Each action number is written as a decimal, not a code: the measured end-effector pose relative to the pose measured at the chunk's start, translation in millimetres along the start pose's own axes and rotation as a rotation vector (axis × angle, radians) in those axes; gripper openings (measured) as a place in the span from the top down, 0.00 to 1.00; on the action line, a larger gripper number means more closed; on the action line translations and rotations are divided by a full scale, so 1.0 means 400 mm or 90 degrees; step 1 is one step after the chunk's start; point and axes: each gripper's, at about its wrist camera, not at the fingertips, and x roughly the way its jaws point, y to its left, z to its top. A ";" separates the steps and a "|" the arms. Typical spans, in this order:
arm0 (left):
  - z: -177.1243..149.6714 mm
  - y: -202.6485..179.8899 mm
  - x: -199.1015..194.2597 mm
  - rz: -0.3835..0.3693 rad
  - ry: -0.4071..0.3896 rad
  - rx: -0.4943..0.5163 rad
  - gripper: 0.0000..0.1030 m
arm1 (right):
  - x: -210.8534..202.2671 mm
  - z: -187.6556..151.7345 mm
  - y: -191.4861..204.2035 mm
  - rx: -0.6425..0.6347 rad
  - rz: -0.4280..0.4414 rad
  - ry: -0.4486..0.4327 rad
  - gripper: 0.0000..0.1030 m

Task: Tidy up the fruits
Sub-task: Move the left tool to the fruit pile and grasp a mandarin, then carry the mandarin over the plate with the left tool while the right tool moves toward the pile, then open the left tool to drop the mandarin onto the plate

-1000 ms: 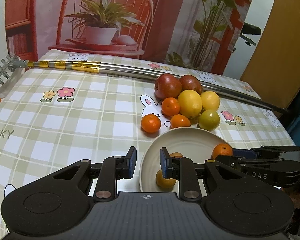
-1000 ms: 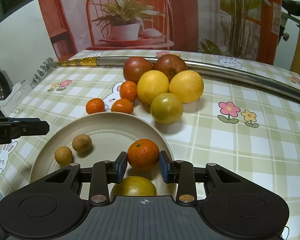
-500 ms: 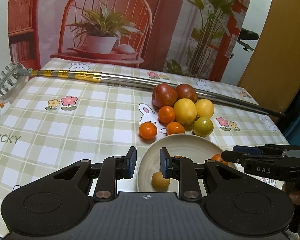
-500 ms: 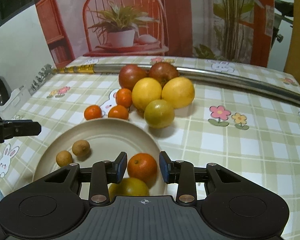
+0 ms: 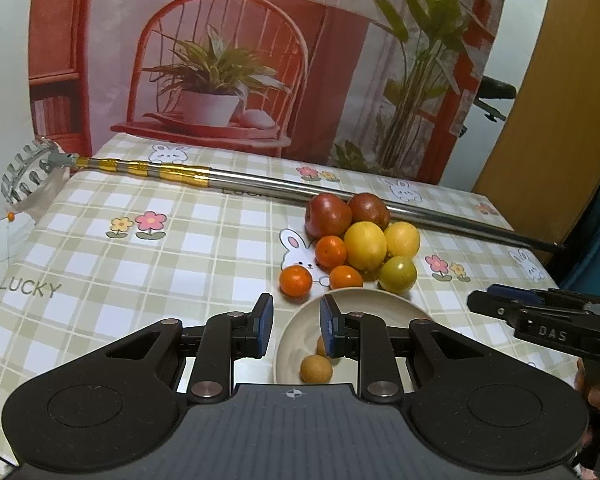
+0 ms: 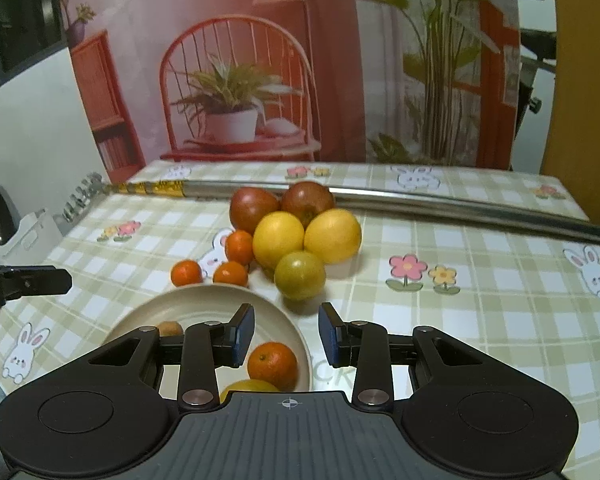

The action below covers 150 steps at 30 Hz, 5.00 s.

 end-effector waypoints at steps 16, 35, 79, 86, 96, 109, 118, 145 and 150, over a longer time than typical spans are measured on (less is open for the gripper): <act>0.073 0.040 0.027 -0.010 0.018 -0.035 0.74 | -0.061 0.050 -0.041 0.001 -0.001 -0.059 0.68; 0.175 -0.033 0.302 -0.068 0.145 -0.021 0.74 | 0.061 0.136 -0.143 0.050 0.006 -0.060 0.68; 0.145 -0.084 0.413 -0.082 0.228 -0.044 0.66 | 0.099 0.070 -0.249 0.155 0.022 -0.045 0.66; 0.123 -0.068 0.297 -0.068 0.184 -0.022 0.66 | 0.069 0.064 -0.223 0.150 0.036 -0.050 0.66; 0.047 -0.069 0.161 -0.027 0.124 0.023 0.66 | 0.033 0.051 -0.192 0.142 0.053 -0.056 0.66; -0.047 -0.085 0.119 -0.002 0.154 0.058 0.66 | -0.002 0.033 -0.177 0.132 0.063 -0.054 0.66; -0.076 -0.088 0.130 0.025 0.183 0.084 0.66 | -0.015 0.033 -0.170 0.132 0.068 -0.062 0.66; -0.082 -0.090 0.207 0.049 0.148 0.114 0.66 | 0.013 0.012 -0.185 0.148 0.059 -0.038 0.66; -0.076 -0.074 0.186 0.041 0.119 0.095 0.63 | 0.017 0.014 -0.187 0.150 0.053 -0.035 0.66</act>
